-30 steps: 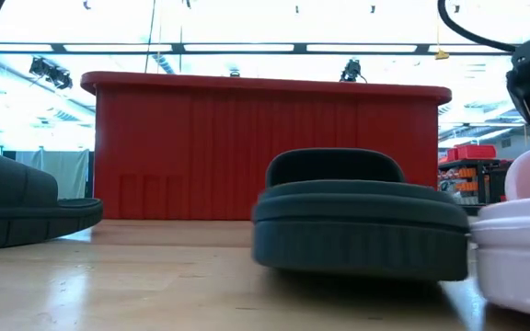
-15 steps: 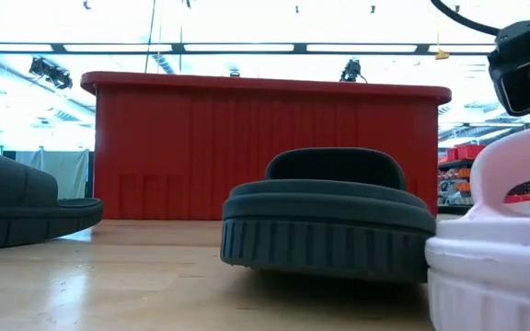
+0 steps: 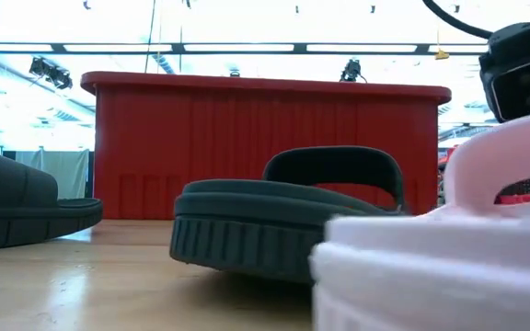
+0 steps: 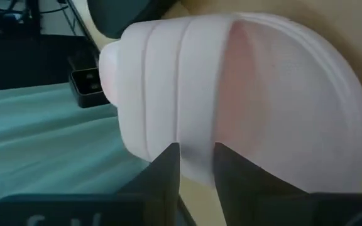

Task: Pick and place slides into bin
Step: Put the pink slipper into the red container

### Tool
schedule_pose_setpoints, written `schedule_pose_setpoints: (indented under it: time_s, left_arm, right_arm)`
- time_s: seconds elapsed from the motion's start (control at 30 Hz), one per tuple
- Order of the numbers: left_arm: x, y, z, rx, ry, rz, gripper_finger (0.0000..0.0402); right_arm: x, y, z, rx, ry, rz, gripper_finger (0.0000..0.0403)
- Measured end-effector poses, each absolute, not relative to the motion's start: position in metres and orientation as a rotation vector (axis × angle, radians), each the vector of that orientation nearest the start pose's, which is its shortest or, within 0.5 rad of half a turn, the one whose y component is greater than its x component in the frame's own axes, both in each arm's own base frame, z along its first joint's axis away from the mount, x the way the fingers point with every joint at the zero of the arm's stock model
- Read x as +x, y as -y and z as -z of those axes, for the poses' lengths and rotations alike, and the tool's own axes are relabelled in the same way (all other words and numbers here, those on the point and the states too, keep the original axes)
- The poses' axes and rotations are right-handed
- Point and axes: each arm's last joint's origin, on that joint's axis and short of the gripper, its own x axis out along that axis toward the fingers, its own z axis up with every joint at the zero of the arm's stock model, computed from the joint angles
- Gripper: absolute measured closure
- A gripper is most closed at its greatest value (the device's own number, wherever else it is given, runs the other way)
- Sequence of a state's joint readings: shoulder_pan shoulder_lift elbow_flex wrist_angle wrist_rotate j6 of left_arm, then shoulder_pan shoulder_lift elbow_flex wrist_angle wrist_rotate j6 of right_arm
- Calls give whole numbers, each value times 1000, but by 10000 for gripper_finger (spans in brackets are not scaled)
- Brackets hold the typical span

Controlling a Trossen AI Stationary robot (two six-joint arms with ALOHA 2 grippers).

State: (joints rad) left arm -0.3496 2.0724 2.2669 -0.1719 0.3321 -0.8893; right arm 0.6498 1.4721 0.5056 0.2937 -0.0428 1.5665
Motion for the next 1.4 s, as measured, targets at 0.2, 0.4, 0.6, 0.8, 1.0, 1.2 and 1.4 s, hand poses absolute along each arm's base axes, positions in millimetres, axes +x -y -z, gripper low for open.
schedule_pose_setpoints:
  time_s: [0.2, 0.4, 0.6, 0.8, 1.0, 1.2, 1.4]
  left_arm:
    - [439, 170, -444, -866, -282, 646, 343]
    - [434, 168, -451, -877, -261, 653, 352]
    - [408, 159, -495, -846, -36, 749, 352]
    - [377, 147, -528, -759, 77, 783, 361]
    - [351, 126, -553, -647, 170, 759, 376]
    - [345, 106, -559, -577, 184, 698, 383]
    - [352, 91, -551, -580, 111, 630, 378]
  right_arm:
    - [208, -160, -131, 1188, -971, 11, 377]
    - [215, -165, -169, 1211, -849, -94, 395]
    - [209, -172, -258, 1099, -612, -410, 399]
    - [205, -140, -341, 748, -332, -297, 400]
    - [211, -74, -408, 388, -459, 138, 401]
    - [232, 11, -450, 283, -489, 471, 403]
    - [256, 100, -451, 285, -565, 491, 403]
